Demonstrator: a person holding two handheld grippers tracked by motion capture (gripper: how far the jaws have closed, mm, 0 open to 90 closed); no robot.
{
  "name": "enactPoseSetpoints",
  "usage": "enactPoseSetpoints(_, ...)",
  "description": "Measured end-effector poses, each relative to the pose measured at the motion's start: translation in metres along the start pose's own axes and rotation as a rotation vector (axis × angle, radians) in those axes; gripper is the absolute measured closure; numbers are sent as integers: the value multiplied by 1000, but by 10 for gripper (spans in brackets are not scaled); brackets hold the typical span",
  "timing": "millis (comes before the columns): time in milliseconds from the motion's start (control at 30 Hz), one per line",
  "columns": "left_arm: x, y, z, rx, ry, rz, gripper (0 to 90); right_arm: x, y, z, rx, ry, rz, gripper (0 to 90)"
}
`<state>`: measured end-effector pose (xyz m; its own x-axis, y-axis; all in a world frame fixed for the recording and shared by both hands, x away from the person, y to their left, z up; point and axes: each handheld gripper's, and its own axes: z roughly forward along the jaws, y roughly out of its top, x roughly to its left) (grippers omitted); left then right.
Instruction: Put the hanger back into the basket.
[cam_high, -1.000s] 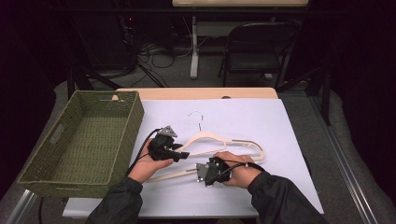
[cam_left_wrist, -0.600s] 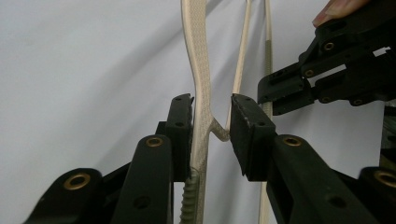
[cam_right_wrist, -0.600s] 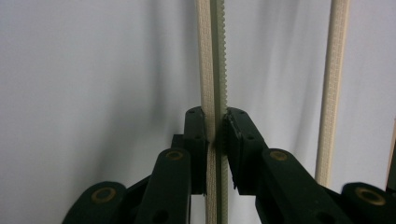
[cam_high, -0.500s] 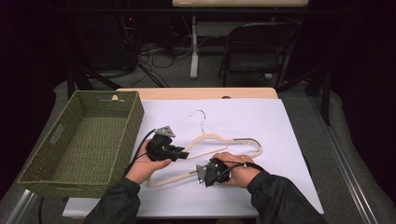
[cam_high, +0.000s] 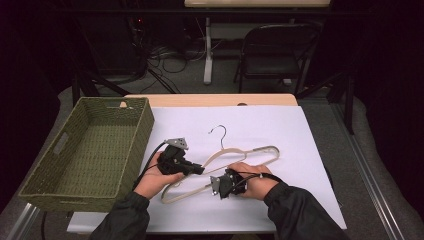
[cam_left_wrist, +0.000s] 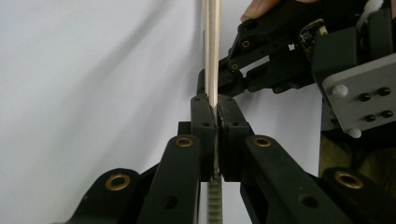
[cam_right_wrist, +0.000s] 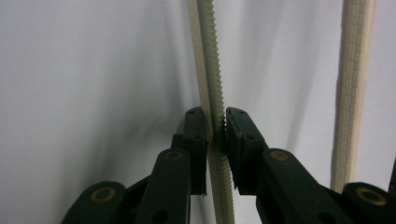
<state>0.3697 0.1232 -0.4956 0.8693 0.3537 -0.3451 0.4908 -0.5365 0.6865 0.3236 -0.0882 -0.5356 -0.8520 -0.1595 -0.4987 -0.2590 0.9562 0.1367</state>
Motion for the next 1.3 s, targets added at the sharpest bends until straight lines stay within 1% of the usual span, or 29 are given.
enactPoseSetpoints(67,1,-1,0,-2,-9,0,877,-1,0,1,3,-5,-7,785)
enactPoseSetpoints(133,1,-2,0,-5,-9,-2,877,-1,0,2,-4,3,6,774)
enactPoseSetpoints(167,2,-3,0,-16,-17,-16,878,-1,0,1,-5,6,15,759)
enactPoseSetpoints(200,3,-4,-1,-23,-25,-22,878,-2,-1,1,-10,-1,16,740)
enactPoseSetpoints(233,4,-4,-1,-22,-17,-23,878,-2,-1,0,-15,-7,29,716)
enactPoseSetpoints(300,4,-4,-1,-25,-15,-29,878,-2,-1,0,-22,-9,40,693)
enactPoseSetpoints(333,5,-5,-1,-28,-14,-31,878,-4,-1,-3,-39,-20,52,661)
enactPoseSetpoints(400,5,-5,-2,-35,-10,-36,878,-5,-2,-4,-49,-27,54,651)
enactPoseSetpoints(433,5,-5,-3,-38,-4,-36,878,-5,-2,-5,-51,-28,65,649)
enactPoseSetpoints(467,6,-5,-3,-36,-2,-37,879,-5,-3,-6,-51,-35,54,643)
enactPoseSetpoints(500,6,-5,-3,-38,3,-40,878,-5,-3,-6,-53,-29,61,634)
enactPoseSetpoints(567,6,-5,-4,-49,-2,-42,878,-5,-3,-6,-62,-37,60,627)
enactPoseSetpoints(600,6,-5,-5,-53,9,-44,878,-5,-3,-7,-62,-36,68,621)
enactPoseSetpoints(633,6,-5,-5,-53,10,-53,879,-6,-3,-8,-71,-47,66,613)
enactPoseSetpoints(700,7,-6,-7,-63,13,-59,879,-6,-4,-10,-83,-53,75,595)
enactPoseSetpoints(733,7,-6,-8,-67,16,-62,879,-6,-4,-11,-86,-48,80,581)
enactPoseSetpoints(767,8,-6,-9,-71,24,-66,879,-6,-5,-12,-93,-58,83,571)
enactPoseSetpoints(867,8,-6,-11,-79,25,-70,879,-7,-7,-13,-104,-59,93,555)
enactPoseSetpoints(900,7,-6,-14,-95,19,-78,879,-7,-9,-16,-102,-69,105,544)
enactPoseSetpoints(933,6,-5,-16,-106,17,-83,879,-7,-11,-17,-113,-72,115,540)
enactPoseSetpoints(1000,6,-5,-19,-121,11,-95,879,-7,-14,-20,-118,-77,130,537)
enactPoseSetpoints(1067,4,-4,-23,-132,19,-106,879,-7,-18,-23,-122,-87,141,534)
enactPoseSetpoints(1100,3,-3,-25,-139,13,-118,879,-7,-20,-25,-129,-86,146,533)
enactPoseSetpoints(1133,2,-3,-28,-146,18,-126,879,-6,-22,-27,-123,-86,170,531)
enactPoseSetpoints(1167,1,-3,-30,-157,7,-138,879,-6,-24,-29,-131,-92,162,530)
enactPoseSetpoints(1200,0,-3,-32,-166,7,-144,879,-5,-26,-30,-136,-96,174,526)
enactPoseSetpoints(1233,-2,-3,-35,-175,8,-158,879,-4,-28,-32,-139,-98,190,526)
enactPoseSetpoints(1267,-2,-3,-35,-175,8,-158,879,-4,-28,-32,-139,-98,190,526)
enactPoseSetpoints(1300,-5,-2,-41,-183,18,-170,879,-3,-32,-37,-132,-108,197,522)
